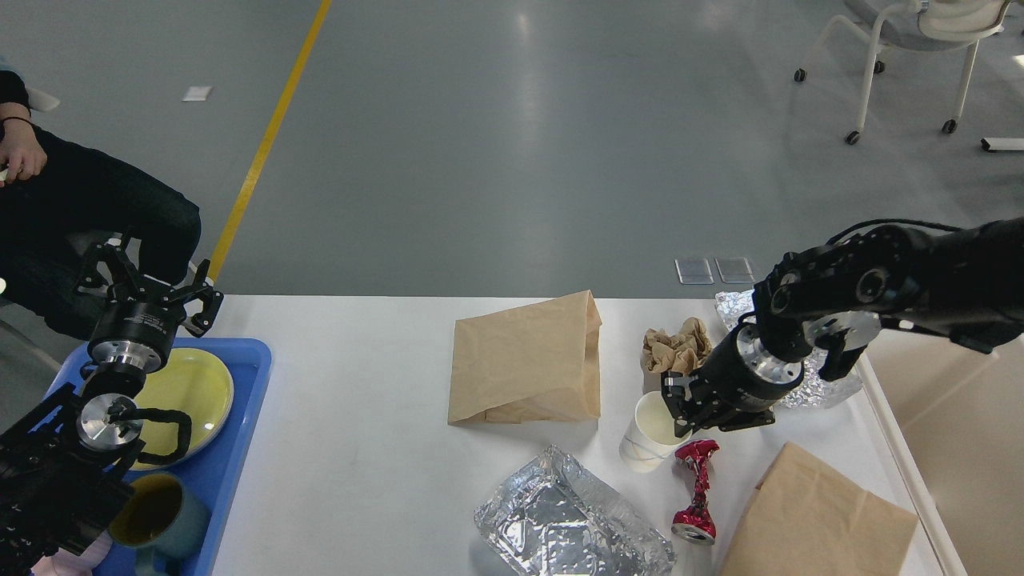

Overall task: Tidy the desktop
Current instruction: 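Lift the cup with the right gripper and drop it into the white bin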

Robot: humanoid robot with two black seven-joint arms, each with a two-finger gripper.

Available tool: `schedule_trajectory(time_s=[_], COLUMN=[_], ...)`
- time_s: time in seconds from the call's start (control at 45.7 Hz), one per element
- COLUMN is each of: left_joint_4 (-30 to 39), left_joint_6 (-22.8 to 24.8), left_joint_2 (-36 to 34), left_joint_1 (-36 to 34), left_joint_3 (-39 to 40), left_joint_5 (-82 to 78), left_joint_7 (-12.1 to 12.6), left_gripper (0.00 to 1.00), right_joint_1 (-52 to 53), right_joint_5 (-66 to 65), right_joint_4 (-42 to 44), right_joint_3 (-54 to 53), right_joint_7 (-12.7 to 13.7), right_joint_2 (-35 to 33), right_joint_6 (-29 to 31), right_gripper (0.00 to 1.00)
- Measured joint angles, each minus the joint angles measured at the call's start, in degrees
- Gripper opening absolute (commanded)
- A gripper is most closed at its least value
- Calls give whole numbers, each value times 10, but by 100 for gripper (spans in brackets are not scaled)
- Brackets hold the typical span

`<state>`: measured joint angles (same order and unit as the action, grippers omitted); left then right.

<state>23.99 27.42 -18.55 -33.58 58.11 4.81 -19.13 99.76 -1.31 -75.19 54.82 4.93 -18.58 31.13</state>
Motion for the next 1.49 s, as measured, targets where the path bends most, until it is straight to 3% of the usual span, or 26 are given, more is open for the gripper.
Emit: schedule_trajectory(time_s=[0.197,0.548,0.701,0.92,1.095,1.139,1.205,1.227,1.358,1.489], left_joint_4=[0,0,0,0,0,0,0,0,0,0], left_joint_6=[0,0,0,0,0,0,0,0,0,0], left_joint_2=[0,0,0,0,0,0,0,0,0,0], left_joint_1=[0,0,0,0,0,0,0,0,0,0], left_joint_3=[0,0,0,0,0,0,0,0,0,0], left_joint_5=[0,0,0,0,0,0,0,0,0,0], left_joint_7=[0,0,0,0,0,0,0,0,0,0], left_gripper=[97,97,97,97,97,97,97,97,97,97], right_joint_1=[109,229,189,-30,-193,-224,-266,-278,-331,-353], right_joint_5=[-1,-9,-6,0,0,0,0,0,0,0], right_joint_4=[-13,25,115,323,408,412,415,415,417,416], right_joint_3=[-28,-7,36,31,-17,-26,-34,-35,-41,-43], right_joint_7=[0,-1,-1,-1,-1,-1,-1,-1,-1,-1], right_joint_2=[-118,-214,-220,-244,-246,-244,-241,-241,-226,-217], right_joint_6=[73,79,66,32,-34,-58,-98,-111,-202,-232], right_gripper=[0,0,0,0,39,58,94,100,100,100])
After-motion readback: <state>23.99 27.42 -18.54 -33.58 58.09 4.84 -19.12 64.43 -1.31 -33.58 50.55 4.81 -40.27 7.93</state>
